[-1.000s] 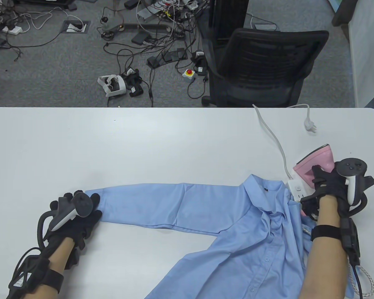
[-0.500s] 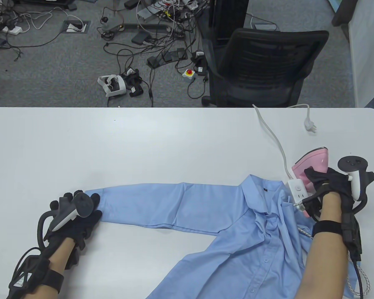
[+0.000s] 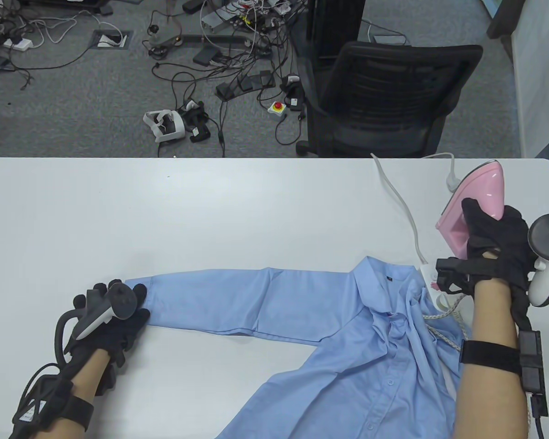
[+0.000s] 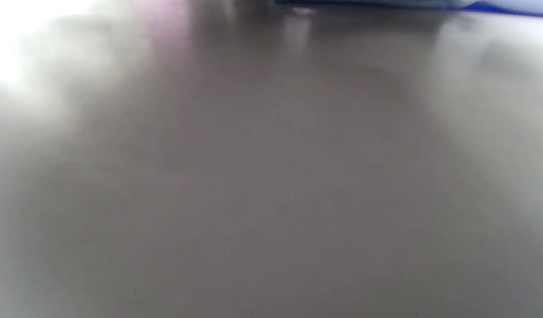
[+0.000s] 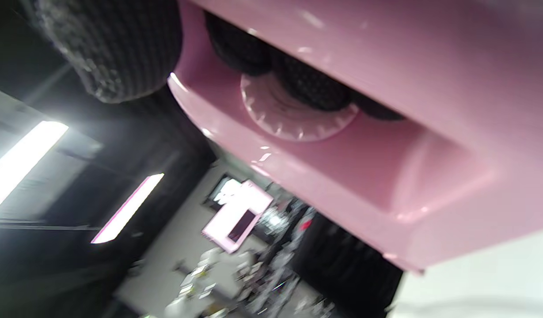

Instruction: Iron long-sleeve shirt with electric iron on table

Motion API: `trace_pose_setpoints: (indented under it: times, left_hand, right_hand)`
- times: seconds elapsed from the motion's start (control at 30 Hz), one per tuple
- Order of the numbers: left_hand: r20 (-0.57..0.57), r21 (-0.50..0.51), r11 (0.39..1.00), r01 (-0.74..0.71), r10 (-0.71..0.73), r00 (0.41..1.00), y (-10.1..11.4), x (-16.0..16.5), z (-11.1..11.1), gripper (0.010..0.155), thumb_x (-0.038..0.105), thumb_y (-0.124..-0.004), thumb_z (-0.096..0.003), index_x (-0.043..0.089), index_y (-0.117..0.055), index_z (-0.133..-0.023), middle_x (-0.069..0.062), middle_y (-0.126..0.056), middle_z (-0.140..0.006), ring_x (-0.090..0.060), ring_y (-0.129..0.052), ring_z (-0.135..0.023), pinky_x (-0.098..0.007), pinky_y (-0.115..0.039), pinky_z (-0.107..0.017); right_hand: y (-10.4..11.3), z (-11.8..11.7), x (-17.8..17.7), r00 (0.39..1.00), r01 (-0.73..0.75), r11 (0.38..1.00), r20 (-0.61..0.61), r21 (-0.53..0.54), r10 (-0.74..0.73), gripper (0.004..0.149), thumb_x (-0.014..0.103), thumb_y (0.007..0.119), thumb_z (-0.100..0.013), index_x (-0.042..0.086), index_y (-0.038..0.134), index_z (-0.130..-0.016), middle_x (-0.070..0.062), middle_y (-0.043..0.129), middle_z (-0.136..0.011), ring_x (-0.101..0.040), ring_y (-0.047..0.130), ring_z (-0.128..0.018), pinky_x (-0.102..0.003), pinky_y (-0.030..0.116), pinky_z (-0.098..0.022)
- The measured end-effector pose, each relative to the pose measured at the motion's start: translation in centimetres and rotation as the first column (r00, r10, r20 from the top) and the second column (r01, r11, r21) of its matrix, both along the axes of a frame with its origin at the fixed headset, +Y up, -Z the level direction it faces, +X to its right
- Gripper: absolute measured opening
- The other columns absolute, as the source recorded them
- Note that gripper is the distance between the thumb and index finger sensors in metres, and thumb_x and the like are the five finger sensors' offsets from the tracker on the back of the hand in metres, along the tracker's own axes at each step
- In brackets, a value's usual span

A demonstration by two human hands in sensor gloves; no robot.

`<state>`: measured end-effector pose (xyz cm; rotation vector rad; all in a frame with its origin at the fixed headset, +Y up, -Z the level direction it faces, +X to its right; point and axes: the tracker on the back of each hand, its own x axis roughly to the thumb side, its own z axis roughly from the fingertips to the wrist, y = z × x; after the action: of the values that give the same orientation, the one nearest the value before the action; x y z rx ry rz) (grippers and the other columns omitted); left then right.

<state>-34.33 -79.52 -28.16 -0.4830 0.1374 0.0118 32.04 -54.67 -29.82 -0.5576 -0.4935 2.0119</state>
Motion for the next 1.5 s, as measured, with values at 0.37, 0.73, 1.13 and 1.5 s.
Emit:
trace_pose_setpoints:
  times: [0.37,0.73,1.13,1.5]
  left_hand:
    - [-0.005,-0.001,1.0,-0.024,0.024,1.0,-0.1,-0.2,0.0,0.059,0.065,-0.048,-0.0519,0.054,-0.025,-0.104,0.0,-0.01,-0.122,-0.031,-0.005,-0.108,-0.063,-0.003,-0.069]
    - [-0.001,-0.001,1.0,-0.025,0.025,1.0,-0.1,-0.3,0.0,0.059,0.065,-0.049,-0.052,0.053,-0.025,-0.104,0.0,-0.011,-0.122,-0.031,-0.004,-0.108,-0.063,-0.003,-0.069]
    - [-0.01,0.0,0.999,-0.043,0.043,0.999,0.0,-0.4,0.0,0.059,0.065,-0.05,-0.0519,0.054,-0.026,-0.104,0.0,-0.011,-0.122,-0.031,-0.005,-0.108,-0.063,-0.003,-0.069]
    - [-0.004,0.002,0.999,-0.033,0.033,0.999,0.0,-0.4,0.0,0.059,0.065,-0.049,-0.052,0.053,-0.026,-0.104,0.0,-0.011,-0.122,-0.031,-0.004,-0.108,-0.063,-0.003,-0.069]
  right_hand:
    - [-1.0,-0.8,-23.1,0.769,0.025,0.965,-0.612,-0.26,-0.185,0.062,0.058,0.078,-0.035,0.01,0.071,-0.073,-0.003,0.083,-0.056,-0.014,0.102,-0.044,-0.033,0.092,-0.034]
    - [-16.7,-3.5,-35.4,0.583,0.083,0.754,-0.581,-0.652,-0.567,0.064,0.046,0.076,-0.04,0.002,0.057,-0.082,-0.01,0.072,-0.066,-0.018,0.095,-0.051,-0.036,0.086,-0.041]
    - [-19.9,-4.7,-37.8,0.466,0.131,0.652,-0.534,-0.747,-0.705,0.069,0.034,0.074,-0.043,-0.002,0.038,-0.09,-0.015,0.058,-0.079,-0.022,0.084,-0.068,-0.04,0.078,-0.055]
    - [-21.4,-5.0,-37.2,0.616,0.063,0.667,-0.497,-0.742,-0.611,0.069,0.035,0.076,-0.042,-0.004,0.042,-0.088,-0.015,0.063,-0.076,-0.021,0.09,-0.063,-0.037,0.084,-0.049]
